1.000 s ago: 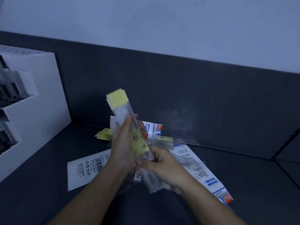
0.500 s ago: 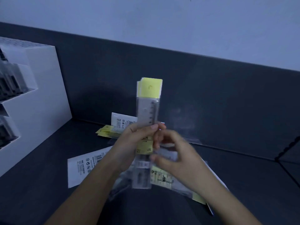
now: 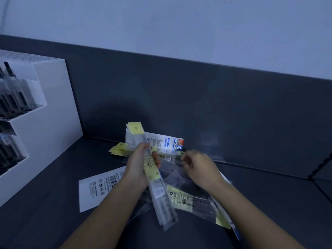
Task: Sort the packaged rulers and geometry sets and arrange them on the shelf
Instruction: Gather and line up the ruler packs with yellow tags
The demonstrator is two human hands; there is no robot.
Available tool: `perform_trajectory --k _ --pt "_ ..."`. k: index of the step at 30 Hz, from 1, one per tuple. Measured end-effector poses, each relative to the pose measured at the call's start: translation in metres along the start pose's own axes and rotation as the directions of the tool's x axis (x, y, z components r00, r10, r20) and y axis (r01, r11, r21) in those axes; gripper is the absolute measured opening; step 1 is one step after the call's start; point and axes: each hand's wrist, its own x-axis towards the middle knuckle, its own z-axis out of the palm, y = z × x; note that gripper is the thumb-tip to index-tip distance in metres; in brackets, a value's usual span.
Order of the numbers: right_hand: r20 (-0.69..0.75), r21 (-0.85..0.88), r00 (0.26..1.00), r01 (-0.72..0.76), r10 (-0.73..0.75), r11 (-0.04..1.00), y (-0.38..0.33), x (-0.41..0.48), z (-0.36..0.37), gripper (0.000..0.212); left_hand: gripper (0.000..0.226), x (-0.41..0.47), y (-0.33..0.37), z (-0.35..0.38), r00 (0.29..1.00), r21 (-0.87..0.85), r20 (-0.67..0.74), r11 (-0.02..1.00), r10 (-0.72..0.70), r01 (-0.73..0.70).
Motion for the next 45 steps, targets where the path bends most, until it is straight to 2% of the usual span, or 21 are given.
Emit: perform_trajectory --k 2,5,10,12,14,16,18,19,22,26,27,28,30,31,34,36,38,40,42,43,45 --pt "-0.047 -0.156 0.997 0.055 -0.063 0.986 0.006 0.012 0.002 0.03 0.012 0.003 0.0 -0.002 0.999 -0.051 -0.041 0.998 -0.023 0.021" --pt "-0.007 -0.354 1.0 0.011 -0.015 0.935 0.012 0.024 0.004 0.039 0.011 0.006 -0.001 -0.005 0.997 -0.099 -0.077 0.995 -0.031 0.023" --pt "0.015 -0.448 0.992 0.117 -0.123 0.887 0.008 0.031 -0.001 0.029 0.015 0.009 -0.003 -0.006 0.996 -0.144 -0.067 0.988 -0.058 0.048" --pt "-0.033 -0.423 0.993 0.087 -0.111 0.902 0.009 0.031 -0.008 0.026 0.02 0.01 -0.004 -0.006 0.996 -0.149 -0.056 0.987 -0.07 0.061" --pt "-0.133 -0.251 0.991 0.002 -0.036 0.968 0.009 0.032 -0.015 0.019 0.025 0.013 -0.005 -0.006 0.996 -0.137 -0.046 0.988 -0.075 0.068" --pt "-0.172 0.097 0.983 -0.053 0.069 0.994 0.003 0.032 -0.024 0.015 0.03 0.014 -0.005 -0.005 0.995 -0.11 -0.046 0.991 -0.083 0.077" --pt "-0.108 0.52 0.986 -0.054 0.129 0.853 -0.014 0.024 -0.034 0.018 0.038 0.013 -0.005 -0.002 0.997 -0.079 -0.032 0.994 -0.073 0.07" --pt "-0.091 0.637 0.989 -0.03 0.113 0.77 -0.023 0.019 -0.037 0.018 0.043 0.012 -0.005 0.0 0.998 -0.058 -0.02 0.997 -0.061 0.06" --pt "-0.127 0.646 0.992 0.085 -0.003 0.759 -0.048 0.006 -0.034 0.013 0.053 0.007 -0.005 0.002 0.998 -0.024 0.06 1.0 -0.011 0.013" --pt "0.067 0.804 0.996 -0.091 0.063 0.587 -0.07 0.0 -0.012 0.027 0.053 -0.003 -0.004 0.005 0.963 -0.051 0.268 0.999 0.015 -0.002" --pt "0.081 0.783 0.995 -0.102 0.063 0.614 -0.072 -0.001 -0.008 0.031 0.047 -0.002 -0.005 0.005 0.968 -0.045 0.251 0.999 0.03 -0.02" --pt "0.048 0.707 0.998 -0.066 0.045 0.704 -0.074 -0.001 -0.006 0.034 0.043 -0.002 -0.005 0.005 0.976 -0.033 0.212 0.999 0.046 -0.04" --pt "-0.121 0.41 0.992 0.08 -0.033 0.908 -0.077 -0.004 -0.01 0.036 0.05 0.0 -0.006 0.004 0.98 -0.016 0.184 0.997 0.08 -0.079" --pt "-0.212 0.245 0.974 0.136 -0.084 0.96 -0.08 -0.006 -0.015 0.032 0.058 0.001 -0.006 0.003 0.981 -0.015 0.168 0.995 0.096 -0.095" --pt "-0.221 -0.007 0.964 0.153 -0.151 0.988 -0.094 -0.01 -0.028 0.009 0.067 0.005 -0.007 0.001 0.979 0.009 0.156 0.991 0.128 -0.131" --pt "-0.114 -0.172 0.974 0.173 -0.194 0.97 -0.1 -0.008 -0.02 0.023 0.053 0.007 -0.008 0.001 0.97 -0.012 0.202 0.991 0.133 -0.133" --pt "-0.026 -0.238 0.973 0.217 -0.23 0.947 -0.104 -0.007 -0.012 0.03 0.051 0.007 -0.008 0.0 0.969 -0.048 0.213 0.992 0.126 -0.118" --pt "0.116 -0.064 0.966 0.242 -0.233 0.968 -0.102 -0.005 -0.013 0.033 0.046 0.009 -0.006 -0.002 0.985 -0.062 0.147 0.994 0.096 -0.088" --pt "0.315 0.253 0.91 0.194 -0.27 0.948 -0.094 -0.003 -0.017 0.037 0.036 0.01 -0.002 -0.004 0.997 -0.09 0.056 0.994 0.059 -0.054" --pt "0.353 0.392 0.883 0.161 -0.31 0.906 -0.087 -0.002 -0.021 0.034 0.033 0.012 0.001 -0.005 0.998 -0.112 0.01 0.992 0.06 -0.058" --pt "0.253 0.583 0.915 0.114 -0.313 0.805 -0.071 0.005 -0.027 0.02 0.03 0.014 0.005 -0.006 0.993 -0.138 -0.042 0.983 0.113 -0.118"
